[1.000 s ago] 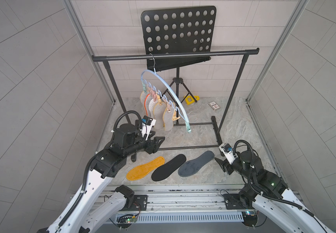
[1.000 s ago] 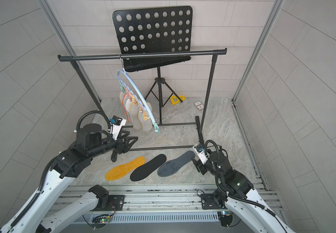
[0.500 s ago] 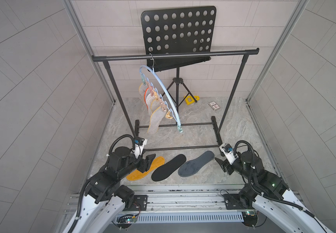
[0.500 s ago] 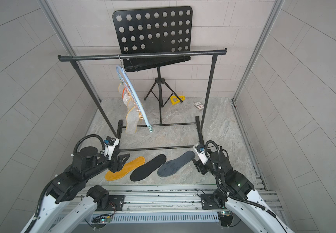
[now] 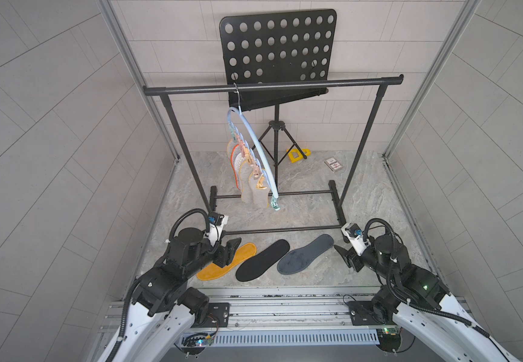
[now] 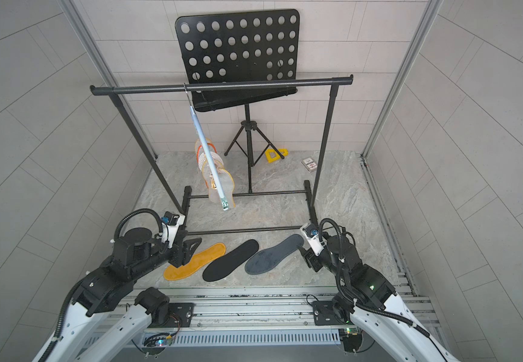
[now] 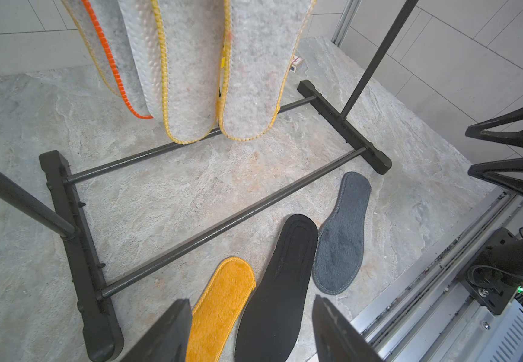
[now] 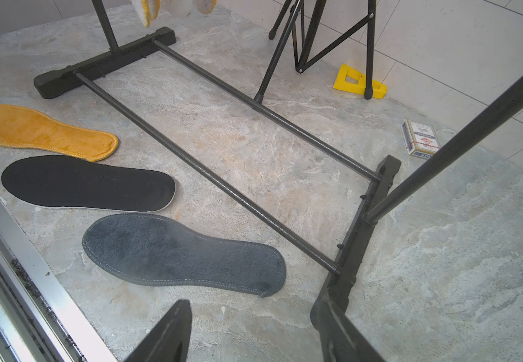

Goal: Take the shoe insoles off the hanger
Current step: Remove the insole from the hanger.

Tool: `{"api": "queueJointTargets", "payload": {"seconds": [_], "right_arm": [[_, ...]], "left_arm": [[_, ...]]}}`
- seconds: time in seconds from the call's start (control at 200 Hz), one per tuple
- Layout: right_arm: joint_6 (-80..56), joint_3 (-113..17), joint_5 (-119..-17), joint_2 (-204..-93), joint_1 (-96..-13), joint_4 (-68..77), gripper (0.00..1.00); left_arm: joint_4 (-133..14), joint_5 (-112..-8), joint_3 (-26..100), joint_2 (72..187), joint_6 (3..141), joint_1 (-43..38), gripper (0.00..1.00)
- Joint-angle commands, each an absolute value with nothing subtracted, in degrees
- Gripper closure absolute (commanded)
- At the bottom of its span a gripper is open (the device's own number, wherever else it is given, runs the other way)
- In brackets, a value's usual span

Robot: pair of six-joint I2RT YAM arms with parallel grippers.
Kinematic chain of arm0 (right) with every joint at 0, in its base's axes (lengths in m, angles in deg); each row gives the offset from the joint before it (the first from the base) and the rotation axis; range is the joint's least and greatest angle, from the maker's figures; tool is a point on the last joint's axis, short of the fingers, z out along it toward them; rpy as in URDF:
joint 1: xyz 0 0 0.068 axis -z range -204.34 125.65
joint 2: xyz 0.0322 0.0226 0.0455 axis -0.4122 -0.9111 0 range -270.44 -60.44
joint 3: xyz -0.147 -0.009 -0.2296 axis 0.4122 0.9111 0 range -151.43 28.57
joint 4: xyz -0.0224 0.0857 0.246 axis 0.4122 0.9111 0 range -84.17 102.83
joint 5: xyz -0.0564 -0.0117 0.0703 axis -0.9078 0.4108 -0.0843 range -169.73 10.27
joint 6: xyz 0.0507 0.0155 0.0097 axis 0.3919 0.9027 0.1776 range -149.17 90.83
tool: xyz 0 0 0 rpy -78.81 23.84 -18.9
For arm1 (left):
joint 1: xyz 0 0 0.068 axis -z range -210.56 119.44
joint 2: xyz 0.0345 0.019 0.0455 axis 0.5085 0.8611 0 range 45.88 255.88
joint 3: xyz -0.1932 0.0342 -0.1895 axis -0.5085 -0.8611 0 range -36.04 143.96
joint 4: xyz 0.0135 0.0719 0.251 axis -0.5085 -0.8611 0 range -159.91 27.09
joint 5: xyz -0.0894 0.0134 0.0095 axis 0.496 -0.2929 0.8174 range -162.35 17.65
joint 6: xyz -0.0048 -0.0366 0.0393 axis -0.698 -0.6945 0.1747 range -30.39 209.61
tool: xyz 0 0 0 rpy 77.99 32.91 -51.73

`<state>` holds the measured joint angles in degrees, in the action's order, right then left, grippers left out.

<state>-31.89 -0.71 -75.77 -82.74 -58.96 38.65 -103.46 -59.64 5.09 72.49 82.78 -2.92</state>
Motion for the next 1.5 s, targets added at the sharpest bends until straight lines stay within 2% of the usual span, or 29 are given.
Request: {"api": "queueJointTargets", "payload": {"seconds": [0.0,0.215,0.43,0.651,0.906,1.121,1.496], "right_arm": [[-31.29,-0.44,-74.23,-83.71,-59.30,37.82,0.33],[-26.89,0.40,-68.18,-88.51,-59.15,31.10,0.35],[-22.23,-1.49,-59.11,-99.33,-59.07,15.33,0.35],[-23.13,-16.83,-45.91,-121.18,-57.98,3.91,0.33],[-24.07,-36.70,-35.63,-140.41,-57.48,0.40,0.29],[-20.50,-45.71,-30.18,-148.87,-57.48,-5.72,0.29],[-11.84,-53.11,-25.15,-157.07,-58.87,-13.60,0.41]], "left_arm": [[-102.55,-59.31,4.66,72.78,82.97,-3.18,0.33],[-102.44,-59.20,4.30,71.90,82.96,-3.23,0.33],[-102.26,-58.80,4.38,72.55,83.17,-3.18,0.33],[-102.46,-58.64,4.48,72.26,83.01,-3.16,0.33],[-102.46,-58.90,4.39,72.01,83.00,-3.18,0.33],[-102.55,-58.88,4.48,71.99,83.01,-3.27,0.33],[-102.55,-59.01,4.48,72.16,82.93,-3.17,0.33]]}}
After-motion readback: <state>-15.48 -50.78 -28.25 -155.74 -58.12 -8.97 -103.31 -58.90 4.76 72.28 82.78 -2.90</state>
